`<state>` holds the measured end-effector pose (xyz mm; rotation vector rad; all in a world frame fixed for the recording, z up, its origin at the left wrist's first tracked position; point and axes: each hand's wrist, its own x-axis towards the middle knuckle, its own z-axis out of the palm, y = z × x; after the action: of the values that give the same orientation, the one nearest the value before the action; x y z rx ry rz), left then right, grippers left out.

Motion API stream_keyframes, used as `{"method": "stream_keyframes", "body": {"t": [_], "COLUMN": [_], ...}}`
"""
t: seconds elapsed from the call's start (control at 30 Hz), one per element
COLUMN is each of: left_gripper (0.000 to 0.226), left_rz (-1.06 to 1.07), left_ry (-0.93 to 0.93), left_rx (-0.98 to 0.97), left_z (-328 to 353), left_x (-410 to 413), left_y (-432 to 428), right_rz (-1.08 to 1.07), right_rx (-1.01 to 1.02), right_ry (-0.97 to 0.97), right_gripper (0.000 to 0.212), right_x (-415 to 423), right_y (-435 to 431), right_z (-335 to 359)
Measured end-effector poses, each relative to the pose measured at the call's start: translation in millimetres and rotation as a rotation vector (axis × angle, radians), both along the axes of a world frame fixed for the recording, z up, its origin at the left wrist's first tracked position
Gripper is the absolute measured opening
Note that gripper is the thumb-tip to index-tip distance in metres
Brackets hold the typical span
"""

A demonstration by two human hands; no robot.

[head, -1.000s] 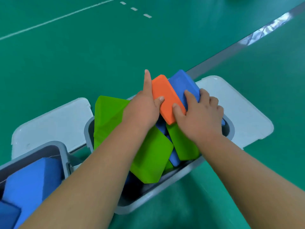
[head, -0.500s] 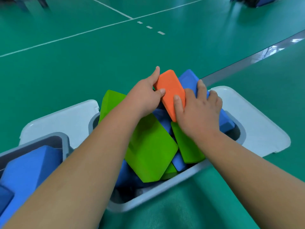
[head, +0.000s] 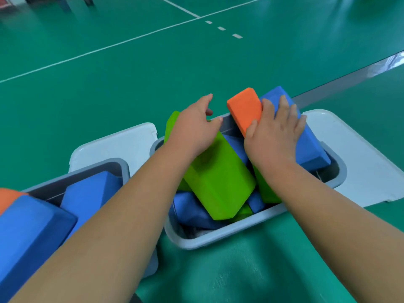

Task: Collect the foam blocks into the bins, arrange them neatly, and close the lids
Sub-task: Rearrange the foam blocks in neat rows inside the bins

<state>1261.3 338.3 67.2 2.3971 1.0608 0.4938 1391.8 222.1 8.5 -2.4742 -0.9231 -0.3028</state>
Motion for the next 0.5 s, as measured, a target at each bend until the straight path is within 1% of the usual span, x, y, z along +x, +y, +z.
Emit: {"method": "stream_keyframes", "body": {"t": [0.07,0.1,0.17,0.23,0.3,0.33,0.4,0.43,0.5], "left_gripper": [0.056,0.055,0.057,0.054,0.049,0.049,0.053,0.056,0.07], "left_rz": [0.091,0.123,0.172,0.229,0.271,0.289,0.299,0.295,0.277], "left_ry": [0.027,0.068,0.118,0.108,0.112,0.129,0.163,0.167,0.158], "left_rx": [0.03,0.019,-0.079,-0.169,-0.206,-0.216,-0.264,-0.316,-0.438], "left_z": [3.8,4.2,1.8,-5.9,-17.8,-24.3,-35.8,-40.6,-48.6], "left_x": [-33.9,-50.6,-79.8,-99.7,-109.9,-113.6,-118.9,-120.3,-120.6], "left_y": [1.6,1.3,-1.2,-2.4,1.9,5.2,12.2,15.6,21.6], "right_rz": [0.085,0.146,0.306,0.486,0.662,0.712,0.72,0.708,0.692], "right_rx": [0.078,0.128,0.221,0.24,0.227,0.217,0.174,0.143,0.09], "right_ry": [-0.031,-0.055,-0.121,-0.159,-0.09,-0.038,0.043,0.067,0.071], "right_gripper": [0.072,0.073,0.065,0.051,0.042,0.039,0.04,0.044,0.055], "right_x": [-15.6,-24.0,-41.2,-58.2,-71.0,-75.6,-79.8,-79.6,-78.2], "right_y": [5.4,8.4,16.2,27.0,37.6,41.1,43.6,43.4,42.5], "right_z": [12.7,18.0,22.9,18.2,7.7,2.6,-4.2,-6.3,-8.6]}}
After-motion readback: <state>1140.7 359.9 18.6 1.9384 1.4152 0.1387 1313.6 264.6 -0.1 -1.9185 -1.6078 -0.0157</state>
